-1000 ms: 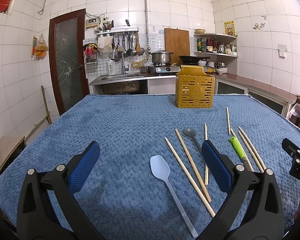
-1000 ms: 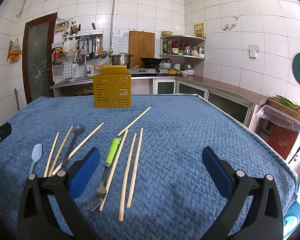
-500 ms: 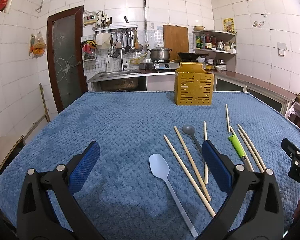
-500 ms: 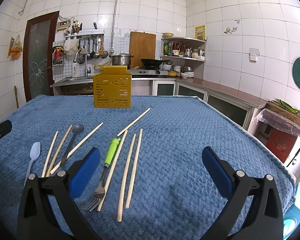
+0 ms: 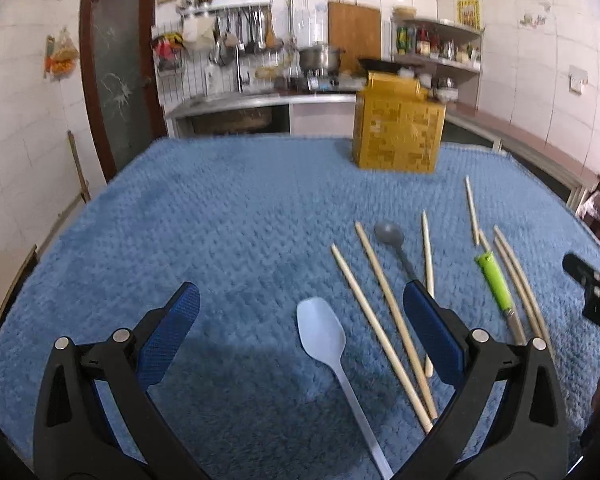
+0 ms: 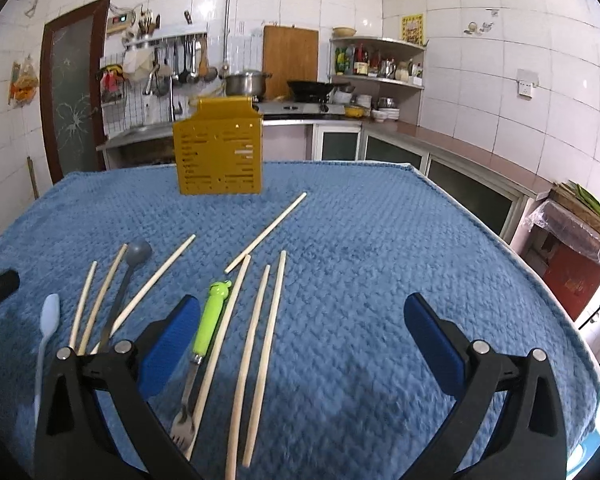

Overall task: Organize utensils
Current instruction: 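Close the left tool on the white spatula while the right tool grasps a wooden chopstick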

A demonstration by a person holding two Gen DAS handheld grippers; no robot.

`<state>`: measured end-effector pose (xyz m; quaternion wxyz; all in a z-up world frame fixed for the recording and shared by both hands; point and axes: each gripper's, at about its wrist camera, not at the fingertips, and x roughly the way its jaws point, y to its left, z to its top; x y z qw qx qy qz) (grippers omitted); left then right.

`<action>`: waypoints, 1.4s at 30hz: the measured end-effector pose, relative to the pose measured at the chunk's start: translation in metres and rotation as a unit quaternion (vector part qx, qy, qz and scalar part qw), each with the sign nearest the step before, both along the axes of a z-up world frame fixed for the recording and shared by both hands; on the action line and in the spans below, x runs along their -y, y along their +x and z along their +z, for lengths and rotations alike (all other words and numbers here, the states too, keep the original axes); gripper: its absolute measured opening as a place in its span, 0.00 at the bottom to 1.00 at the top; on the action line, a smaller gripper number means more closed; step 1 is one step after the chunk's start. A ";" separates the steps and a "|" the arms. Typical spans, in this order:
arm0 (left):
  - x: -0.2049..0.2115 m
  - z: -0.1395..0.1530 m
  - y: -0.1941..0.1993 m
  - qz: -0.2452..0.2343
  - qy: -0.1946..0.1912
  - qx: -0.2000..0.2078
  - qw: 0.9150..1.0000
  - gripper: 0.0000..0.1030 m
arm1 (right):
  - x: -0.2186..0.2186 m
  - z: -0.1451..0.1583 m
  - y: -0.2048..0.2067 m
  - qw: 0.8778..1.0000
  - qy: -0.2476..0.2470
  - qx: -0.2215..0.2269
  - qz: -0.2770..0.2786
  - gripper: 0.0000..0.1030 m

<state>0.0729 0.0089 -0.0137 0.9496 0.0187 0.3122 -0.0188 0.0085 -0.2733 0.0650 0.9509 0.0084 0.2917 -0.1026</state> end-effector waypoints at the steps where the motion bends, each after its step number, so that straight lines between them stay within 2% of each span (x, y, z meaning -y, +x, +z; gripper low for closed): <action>1: 0.001 -0.003 0.003 0.000 0.002 -0.010 1.000 0.95 | -0.001 -0.001 0.005 1.000 -0.004 -0.005 0.004 0.96; 4: 0.001 -0.014 0.013 -0.003 0.000 -0.035 0.999 0.94 | -0.001 -0.005 0.023 1.000 -0.012 -0.021 0.010 0.96; 7: -0.003 -0.020 0.021 -0.001 -0.009 -0.053 0.999 0.88 | 0.002 -0.012 0.040 0.999 -0.010 -0.048 0.006 0.96; 11: -0.009 -0.029 0.031 0.003 -0.021 -0.081 0.996 0.77 | 0.005 -0.024 0.059 0.997 -0.016 -0.071 -0.002 0.96; 14: -0.011 -0.036 0.038 0.005 -0.029 -0.107 0.994 0.67 | 0.010 -0.033 0.071 0.996 0.002 -0.090 -0.001 0.96; 16: -0.012 -0.039 0.041 0.009 -0.028 -0.116 0.993 0.66 | 0.010 -0.036 0.079 0.995 0.004 -0.097 0.000 0.91; 19: -0.012 -0.040 0.045 0.007 -0.031 -0.127 0.991 0.63 | 0.010 -0.042 0.092 0.994 -0.003 -0.114 0.002 0.71; 21: -0.011 -0.041 0.048 0.005 -0.032 -0.135 0.990 0.56 | 0.013 -0.046 0.099 0.991 0.006 -0.131 0.003 0.57; 23: -0.010 -0.044 0.052 -0.002 -0.037 -0.149 0.988 0.51 | 0.015 -0.051 0.106 0.989 0.020 -0.148 0.007 0.51; 26: -0.008 -0.046 0.054 -0.006 -0.038 -0.158 0.987 0.51 | 0.020 -0.056 0.113 0.986 0.038 -0.162 0.014 0.44; 32: -0.002 -0.049 0.062 -0.016 -0.027 -0.167 0.985 0.50 | 0.020 -0.057 0.124 0.981 0.049 -0.186 0.026 0.40; 34: 0.000 -0.049 0.063 -0.020 -0.021 -0.170 0.985 0.47 | 0.020 -0.056 0.129 0.980 0.052 -0.192 0.027 0.35; 36: 0.000 -0.049 0.064 -0.022 -0.016 -0.171 0.985 0.40 | 0.018 -0.056 0.133 0.978 0.045 -0.199 0.031 0.25; 38: 0.000 -0.049 0.067 -0.025 -0.010 -0.171 0.985 0.31 | 0.015 -0.055 0.136 0.977 0.041 -0.208 0.035 0.22; 42: 0.001 -0.048 0.074 -0.038 0.000 -0.180 0.983 0.28 | 0.016 -0.056 0.139 0.974 0.041 -0.218 0.037 0.20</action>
